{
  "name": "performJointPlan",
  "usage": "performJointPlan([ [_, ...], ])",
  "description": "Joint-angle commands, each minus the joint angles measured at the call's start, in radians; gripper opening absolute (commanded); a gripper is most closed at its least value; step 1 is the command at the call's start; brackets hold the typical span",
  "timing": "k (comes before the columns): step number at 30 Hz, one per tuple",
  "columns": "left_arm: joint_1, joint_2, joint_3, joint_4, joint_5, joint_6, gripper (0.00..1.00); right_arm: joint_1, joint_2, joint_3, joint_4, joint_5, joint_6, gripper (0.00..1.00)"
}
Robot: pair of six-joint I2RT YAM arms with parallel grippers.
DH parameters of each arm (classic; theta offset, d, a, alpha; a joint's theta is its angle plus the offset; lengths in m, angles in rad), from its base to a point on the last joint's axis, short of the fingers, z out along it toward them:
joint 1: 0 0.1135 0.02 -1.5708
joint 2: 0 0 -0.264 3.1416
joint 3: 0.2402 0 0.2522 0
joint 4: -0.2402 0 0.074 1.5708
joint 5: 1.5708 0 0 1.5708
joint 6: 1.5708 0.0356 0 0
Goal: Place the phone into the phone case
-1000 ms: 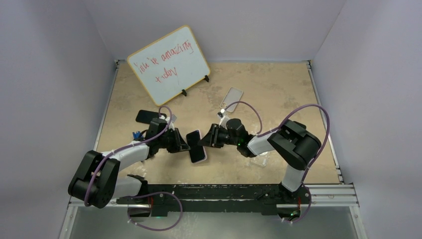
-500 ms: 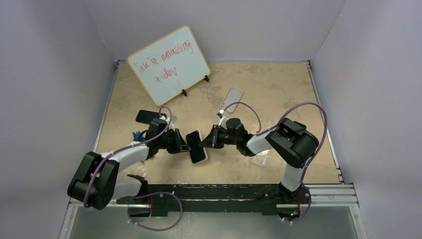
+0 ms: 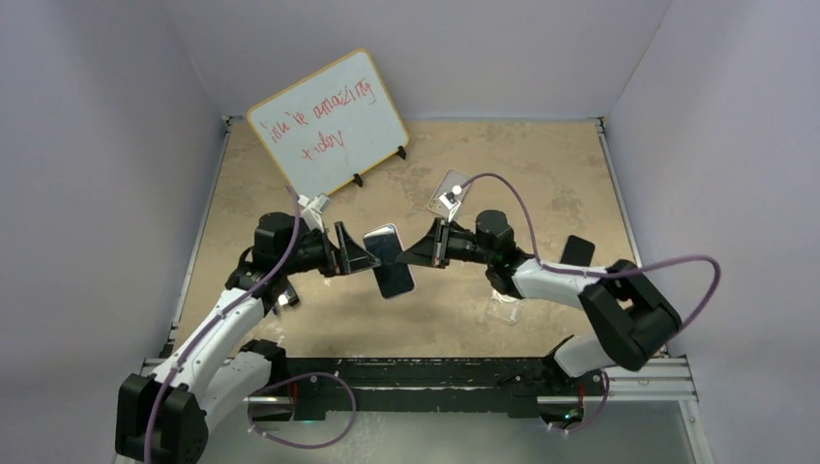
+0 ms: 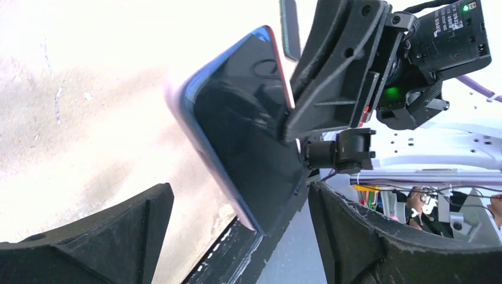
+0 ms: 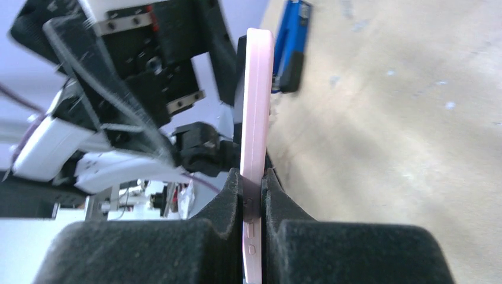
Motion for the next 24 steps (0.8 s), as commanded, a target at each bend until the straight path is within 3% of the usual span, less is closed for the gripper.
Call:
performJointPlan([
  [1,0.034,-0.067,0.058,-0.002,0.121,-0.006,0.88,0.005,-0.165,0.029,-0.048,-0.112,-0.035,0.0],
  [5,0.035,-0.106,0.051,0.125,0.178,-0.084,0.88,0.005,-0.265,0.037,-0.07,-0.127,-0.044,0.0],
  [14,0.035,-0.203,-0.034,0.525,0.244,-0.292,0.86,0.004,-0.325,0.031,0.035,-0.206,0.028,0.0],
  [24,0.035,-0.276,-0.119,0.782,0.188,-0.463,0.77,0.004,-0.334,0.001,0.22,-0.24,0.155,0.0],
])
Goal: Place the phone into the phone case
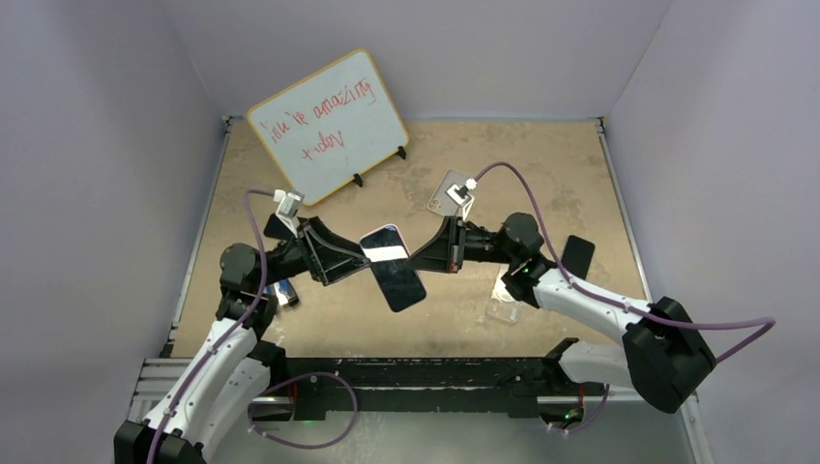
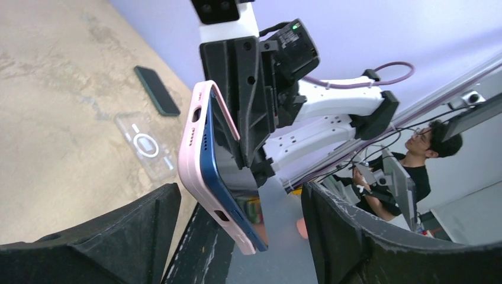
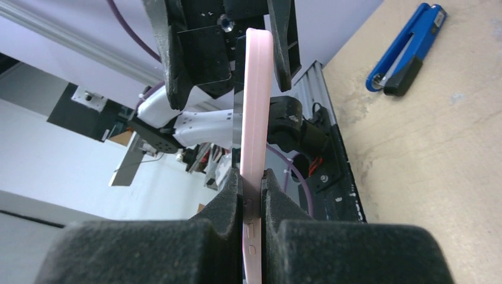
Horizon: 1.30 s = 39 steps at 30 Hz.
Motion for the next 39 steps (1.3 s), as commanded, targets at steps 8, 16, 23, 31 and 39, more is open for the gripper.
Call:
performJointPlan([
  [8,0.004,0.021,-0.067,0.448,-0.024,-0.247,0.51,0.001,-0.008,-0.015,0.303,-0.041,0.163,0.0],
  [16,0.004,0.046,-0.053,0.417,-0.031,-0.235,0.29,0.002,0.02,-0.026,0.316,-0.046,0.169,0.0],
  [23,0.004,0.043,0.092,-0.134,-0.08,0.074,0.0,0.004,0.038,-0.034,0.31,-0.039,0.161,0.0],
  [31,0.004,0.034,0.124,-0.238,-0.094,0.125,0.0,0.015,0.059,-0.019,0.326,-0.021,0.17,0.19],
  [39,0.004,0.027,0.069,-0.031,-0.049,-0.06,0.03,0.029,0.075,-0.012,0.393,0.001,0.205,0.0],
])
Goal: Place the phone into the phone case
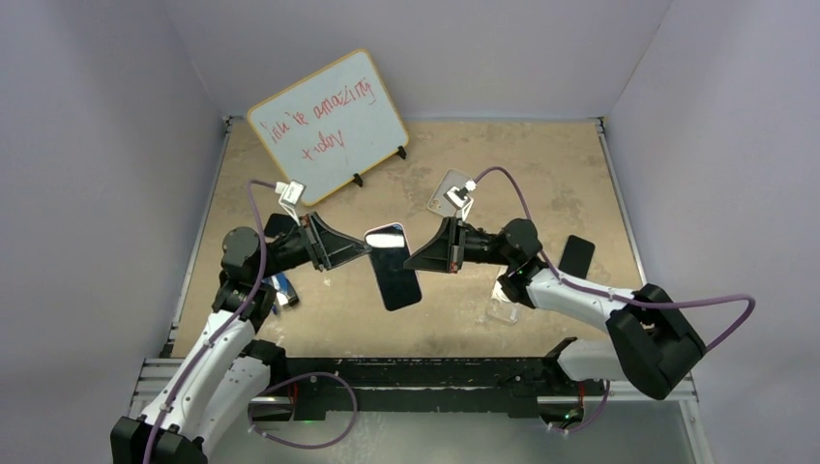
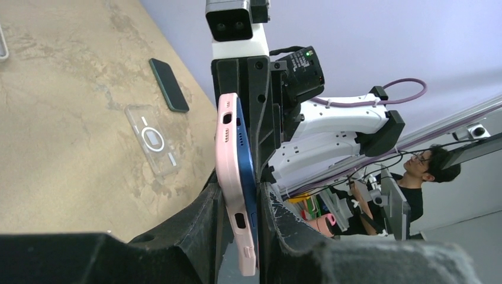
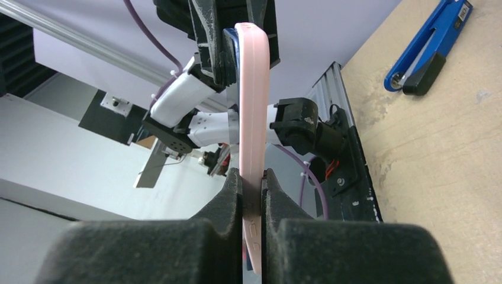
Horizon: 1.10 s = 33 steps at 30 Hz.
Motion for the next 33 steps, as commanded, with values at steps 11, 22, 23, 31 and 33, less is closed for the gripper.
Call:
performJointPlan([
  [11,0.004,-0.013,-0.093,0.335,-0.019,-0.189,0.65,0.027,0.012,0.012,0.383,0.025,0.188,0.0],
  [22,0.003,-0.005,-0.056,0.306,-0.017,-0.176,0.66,0.032,0.004,-0.005,0.28,0.03,0.122,0.0],
  [23,0.002,-0.003,-0.051,0.29,-0.018,-0.166,0.64,0.033,0.005,-0.006,0.271,0.03,0.118,0.0],
  [31,0.002,0.02,-0.016,0.182,-0.03,-0.089,0.36,0.035,0.013,-0.017,0.194,0.031,0.072,0.0],
  [33,0.002,0.039,0.028,0.018,-0.049,0.0,0.15,0.035,0.014,-0.014,0.185,0.031,0.066,0.02],
])
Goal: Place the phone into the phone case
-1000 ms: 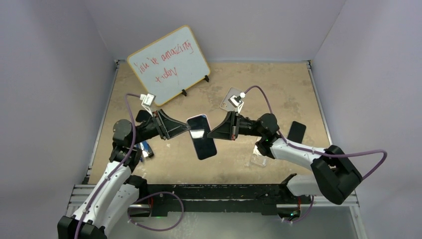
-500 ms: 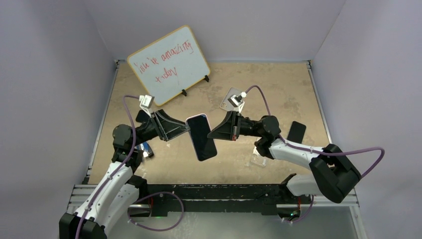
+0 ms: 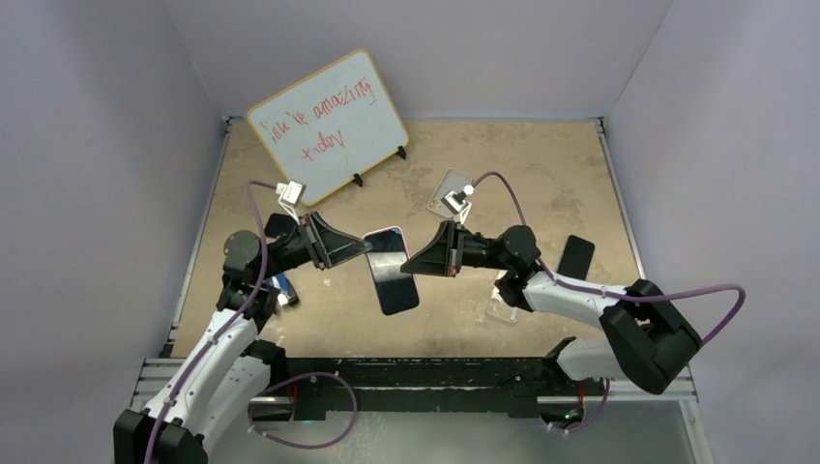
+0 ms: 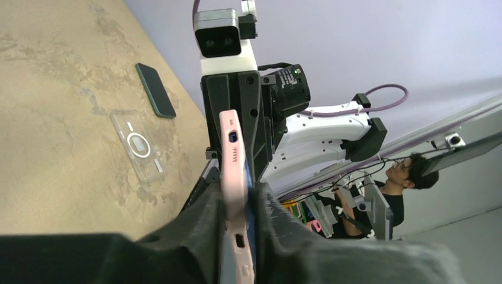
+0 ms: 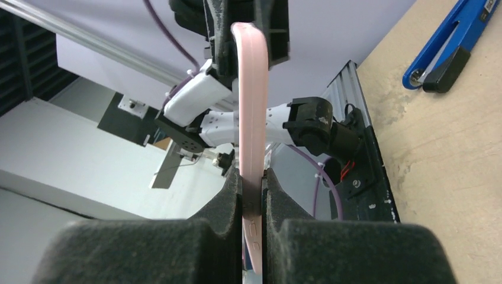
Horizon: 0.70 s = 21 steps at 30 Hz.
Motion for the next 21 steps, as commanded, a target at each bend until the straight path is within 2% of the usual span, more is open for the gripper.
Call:
performJointPlan([
  [1,-0.002,0.034,0.12,-0.272,-0.041,0.191,0.07,0.007,-0.018,0.015,0.036,0.014,-0.033,0.09],
  [2,-0.002,0.043,0.137,-0.325,-0.045,0.229,0.02,0.007,-0.02,0.016,0.028,0.019,-0.036,0.16],
  [4,-0.002,0.057,0.163,-0.408,-0.055,0.282,0.0,0.007,-0.024,0.025,0.002,0.031,-0.046,0.29],
  [7,-0.002,0.063,0.177,-0.447,-0.056,0.312,0.0,0.007,-0.02,0.04,-0.024,0.045,-0.061,0.33],
  [10,-0.002,0.06,0.166,-0.419,-0.045,0.275,0.0,0.009,0.001,0.054,-0.023,0.051,-0.058,0.31],
  [13,-0.002,0.061,0.147,-0.346,-0.007,0.208,0.01,0.009,0.024,0.053,0.035,0.063,-0.022,0.1],
  [15,-0.002,0.063,0.143,-0.331,0.012,0.187,0.21,0.009,0.032,0.052,0.071,0.092,0.004,0.0],
  [17,-0.002,0.06,0.139,-0.33,0.025,0.178,0.38,0.01,0.037,0.054,0.097,0.123,0.029,0.0],
  [19,-0.002,0.052,0.131,-0.332,0.032,0.175,0.49,0.009,0.042,0.054,0.121,0.151,0.053,0.0],
  [21,-0.002,0.039,0.108,-0.334,0.035,0.169,0.54,0.008,0.056,0.048,0.171,0.181,0.09,0.0],
])
